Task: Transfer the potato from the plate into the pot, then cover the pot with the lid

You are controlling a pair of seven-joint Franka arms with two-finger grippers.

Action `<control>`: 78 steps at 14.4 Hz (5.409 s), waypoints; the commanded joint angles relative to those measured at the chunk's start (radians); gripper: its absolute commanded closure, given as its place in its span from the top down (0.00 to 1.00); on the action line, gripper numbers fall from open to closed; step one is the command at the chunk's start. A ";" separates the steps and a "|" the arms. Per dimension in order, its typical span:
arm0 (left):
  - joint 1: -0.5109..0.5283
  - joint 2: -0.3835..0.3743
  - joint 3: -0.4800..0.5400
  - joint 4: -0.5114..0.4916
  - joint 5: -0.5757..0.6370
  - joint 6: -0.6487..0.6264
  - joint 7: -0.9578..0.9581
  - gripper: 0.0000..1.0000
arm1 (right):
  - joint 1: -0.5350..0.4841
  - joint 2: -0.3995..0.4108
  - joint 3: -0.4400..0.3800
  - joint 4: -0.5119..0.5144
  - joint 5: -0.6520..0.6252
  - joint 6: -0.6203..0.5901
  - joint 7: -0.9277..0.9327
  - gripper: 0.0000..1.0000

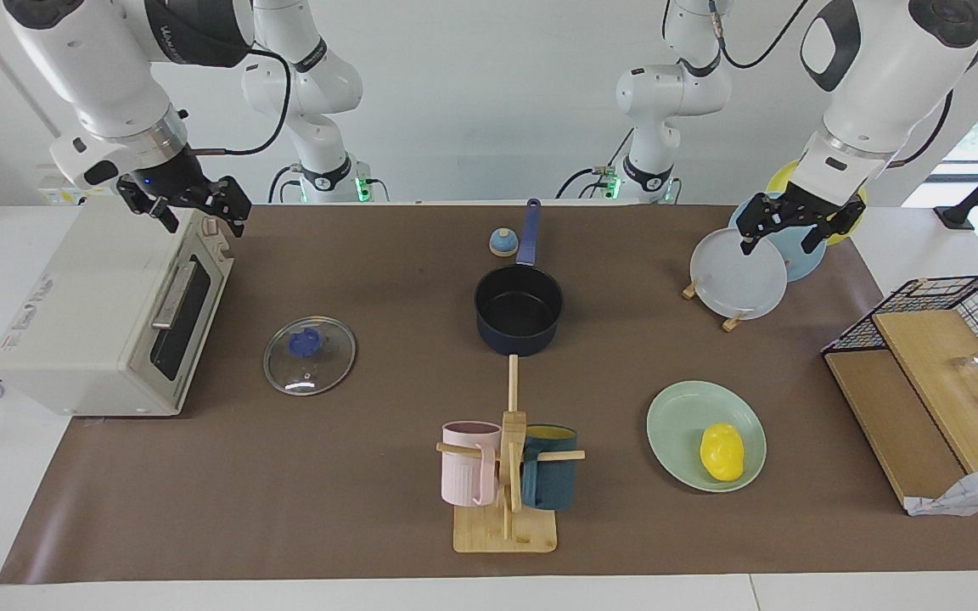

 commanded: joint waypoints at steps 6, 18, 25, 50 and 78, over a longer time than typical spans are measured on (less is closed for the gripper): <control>0.002 -0.006 0.001 -0.004 -0.010 0.018 0.014 1.00 | -0.003 -0.011 0.006 -0.012 0.015 0.017 0.005 1.00; -0.002 0.322 -0.001 0.360 -0.044 -0.074 0.003 1.00 | 0.017 -0.068 0.025 -0.174 0.065 0.199 -0.077 1.00; -0.037 0.673 0.005 0.495 -0.042 0.178 0.000 1.00 | 0.058 -0.034 0.025 -0.424 0.067 0.502 -0.101 1.00; -0.081 0.802 0.021 0.462 0.084 0.348 -0.006 1.00 | 0.070 0.127 0.023 -0.616 0.079 0.870 -0.041 1.00; -0.565 0.110 0.010 -0.366 -0.063 0.583 -0.556 0.00 | 0.080 0.090 0.147 -0.240 0.081 0.352 -0.160 0.00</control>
